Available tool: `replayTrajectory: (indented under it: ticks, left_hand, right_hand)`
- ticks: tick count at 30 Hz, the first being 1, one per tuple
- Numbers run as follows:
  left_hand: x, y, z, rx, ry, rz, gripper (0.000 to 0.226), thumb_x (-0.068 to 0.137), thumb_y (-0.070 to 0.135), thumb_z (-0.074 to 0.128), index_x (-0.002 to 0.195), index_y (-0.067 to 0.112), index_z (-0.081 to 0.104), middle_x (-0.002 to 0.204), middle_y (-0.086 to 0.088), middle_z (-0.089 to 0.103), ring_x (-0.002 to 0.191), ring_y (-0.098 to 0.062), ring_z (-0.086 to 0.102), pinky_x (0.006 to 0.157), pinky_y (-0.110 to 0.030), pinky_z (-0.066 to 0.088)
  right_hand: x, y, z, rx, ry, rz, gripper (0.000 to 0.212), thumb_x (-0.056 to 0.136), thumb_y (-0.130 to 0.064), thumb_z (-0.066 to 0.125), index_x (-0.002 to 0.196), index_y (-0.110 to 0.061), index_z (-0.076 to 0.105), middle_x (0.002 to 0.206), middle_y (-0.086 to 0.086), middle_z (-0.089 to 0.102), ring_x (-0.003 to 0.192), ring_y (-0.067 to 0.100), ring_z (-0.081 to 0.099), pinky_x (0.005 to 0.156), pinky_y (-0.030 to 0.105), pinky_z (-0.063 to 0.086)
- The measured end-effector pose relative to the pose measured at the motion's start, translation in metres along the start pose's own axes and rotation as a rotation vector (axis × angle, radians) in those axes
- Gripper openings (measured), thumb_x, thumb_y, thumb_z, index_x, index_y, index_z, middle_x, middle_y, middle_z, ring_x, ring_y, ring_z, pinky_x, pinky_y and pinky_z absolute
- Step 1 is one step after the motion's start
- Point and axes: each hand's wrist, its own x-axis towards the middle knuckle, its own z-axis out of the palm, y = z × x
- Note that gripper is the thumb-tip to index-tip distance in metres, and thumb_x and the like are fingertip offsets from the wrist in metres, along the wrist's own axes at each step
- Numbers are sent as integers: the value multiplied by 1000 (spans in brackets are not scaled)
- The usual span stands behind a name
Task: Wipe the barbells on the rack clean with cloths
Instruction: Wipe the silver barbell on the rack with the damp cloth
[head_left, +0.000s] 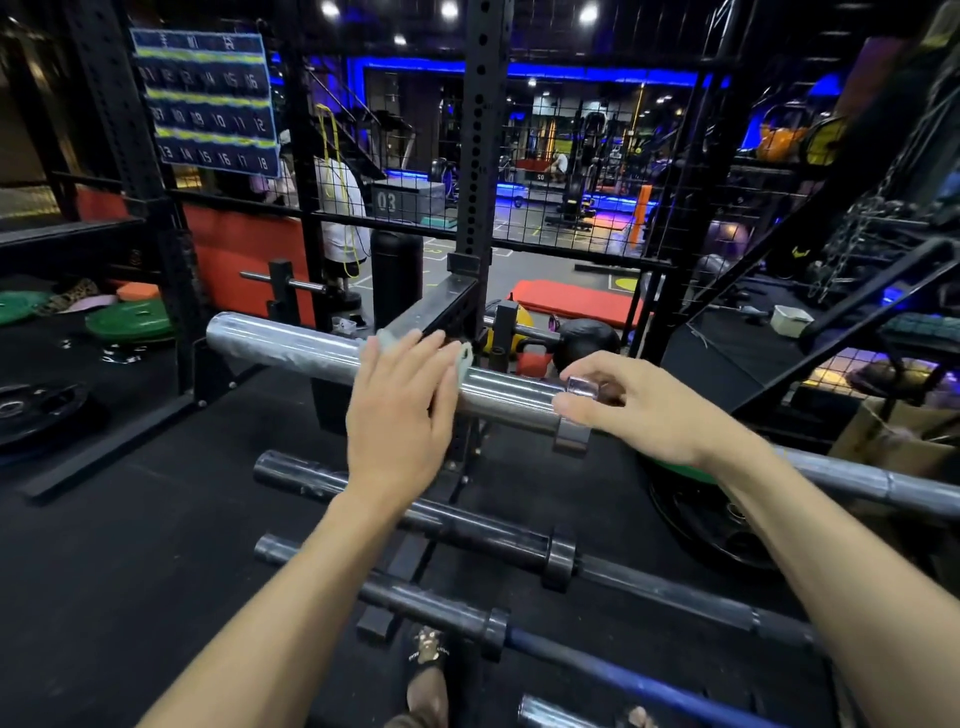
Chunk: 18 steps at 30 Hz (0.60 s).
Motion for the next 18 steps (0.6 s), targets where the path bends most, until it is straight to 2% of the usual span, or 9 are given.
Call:
replayTrajectory:
  ticks: [2,5,8,10,13,15,17,18]
  left_hand:
    - [-8,19,8,-10,-16,38,35,107,26,47,138,19,63,146,0,58,144,-21,43,126,-47,17]
    - [-31,51,24,-34,-53,253,42,105,18,51,147,14,54,156,-2,47,149,-26,36,124,-53,21]
    - [-27,39,24,18,-56,355,50,100,12,51,150,15,50,159,-1,43,151,-23,34,124,-52,22]
    - [-18,19,17,45,-69,318,47,102,16,47,149,17,52,156,0,47,149,-21,36,125,-51,21]
    - [-6,-15,3,25,-11,56,44,102,19,41,142,17,59,150,-1,54,147,-20,39,125,-51,19]
    - [-4,-10,2,14,37,-94,42,102,18,40,138,16,62,147,-1,57,147,-21,39,125,-51,17]
    - [-10,20,9,-27,7,-32,40,103,15,44,139,18,60,147,0,56,146,-22,40,124,-52,19]
    - [-17,37,14,-66,-34,78,41,104,14,46,142,18,58,149,0,55,146,-22,39,124,-52,21]
  right_hand:
    - [3,-1,0,-15,-15,-11,66,75,-86,55,117,-36,64,115,-16,65,103,4,63,99,37,50]
    - [7,-10,-4,-20,-62,5,63,82,-80,46,117,-31,67,114,-14,67,106,3,62,102,35,48]
    - [4,-18,-8,-12,-119,56,65,84,-76,40,123,-31,65,121,-16,65,113,2,60,104,30,46]
    - [4,-18,-9,2,-139,106,66,88,-77,36,128,-32,62,129,-18,61,119,2,56,104,30,42]
    - [6,-15,-4,25,-127,167,71,96,-73,29,147,-28,51,149,-13,51,136,8,45,118,35,29]
    - [11,-13,1,16,-98,182,74,99,-70,23,154,-25,43,158,-8,42,145,12,37,124,37,21]
    - [15,-14,4,-7,-100,202,72,103,-66,18,152,-22,46,154,1,48,142,16,44,123,36,23]
    - [15,-17,4,-5,-119,217,71,104,-63,15,143,-19,56,139,8,63,130,19,59,119,35,31]
